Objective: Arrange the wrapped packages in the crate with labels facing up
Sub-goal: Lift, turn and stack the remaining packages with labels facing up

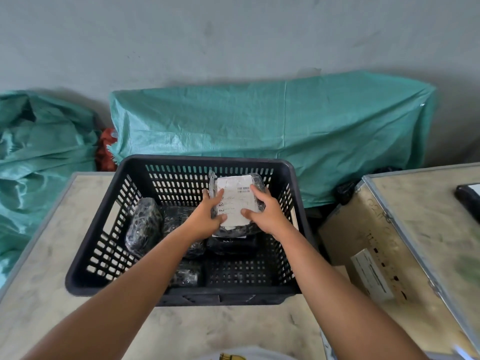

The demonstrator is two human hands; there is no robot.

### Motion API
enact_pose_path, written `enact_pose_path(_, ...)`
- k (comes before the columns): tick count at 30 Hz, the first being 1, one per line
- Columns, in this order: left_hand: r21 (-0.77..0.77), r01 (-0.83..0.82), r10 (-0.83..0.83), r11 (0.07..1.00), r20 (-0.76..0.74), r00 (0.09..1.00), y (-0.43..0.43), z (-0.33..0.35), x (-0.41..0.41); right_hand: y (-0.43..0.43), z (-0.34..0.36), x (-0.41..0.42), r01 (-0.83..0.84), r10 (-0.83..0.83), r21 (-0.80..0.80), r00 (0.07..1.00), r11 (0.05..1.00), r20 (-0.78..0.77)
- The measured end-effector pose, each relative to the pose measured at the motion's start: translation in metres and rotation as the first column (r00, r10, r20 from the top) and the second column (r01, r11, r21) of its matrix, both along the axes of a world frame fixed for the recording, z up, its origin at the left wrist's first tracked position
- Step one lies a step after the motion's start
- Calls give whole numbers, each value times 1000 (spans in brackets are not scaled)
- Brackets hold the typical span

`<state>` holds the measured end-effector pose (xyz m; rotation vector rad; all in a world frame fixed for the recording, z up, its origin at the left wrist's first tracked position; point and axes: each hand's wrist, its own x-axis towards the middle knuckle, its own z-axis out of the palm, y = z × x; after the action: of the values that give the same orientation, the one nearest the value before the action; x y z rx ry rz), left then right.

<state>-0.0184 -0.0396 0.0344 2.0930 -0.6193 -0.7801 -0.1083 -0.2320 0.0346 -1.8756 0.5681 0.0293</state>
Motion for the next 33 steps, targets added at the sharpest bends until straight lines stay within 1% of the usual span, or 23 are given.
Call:
enact_pose_path(2,7,17,-18,1000,78,997,1,-9,0,6,-10,-7,-10,10,-26,1000,1000,10)
enact_pose_path(4,34,72,-75,997,98,992,-3,-14,5,6,-15,-3,-31,32,-37,999,999,11)
enact_pose_path(11,176,204,-226,963,120,967,-18,-12,13,3,-21,0,-127,104,-225,988,966,-110)
enact_pose_path(15,171,240,-257,956,88,962,-16,-11,22,6,-24,2,-122,95,-220,987,968,-128)
enact_pose_path(17,156,228,-242,961,79,967,-15,-10,25,8,-23,3,-73,55,-212,994,974,-90)
enact_pose_path(19,116,186,-195,976,69,978,-15,-10,24,12,-20,1,-15,2,-237,998,971,-56)
enact_pose_path(22,5,65,-66,998,34,997,-10,-7,18,21,-13,-3,2,-39,-375,995,927,-89)
enact_pose_path(24,-17,24,-23,1000,48,999,-5,0,14,27,-5,-6,-7,-32,-440,996,898,-82)
enact_pose_path(28,-50,19,-12,999,130,991,14,27,4,39,15,-14,3,29,-421,997,907,68)
enact_pose_path(31,-79,18,-1,997,206,978,49,50,4,57,29,-17,19,49,-391,985,920,163)
enact_pose_path(33,-132,-36,62,991,199,978,79,66,7,73,36,-13,-16,90,-364,978,931,187)
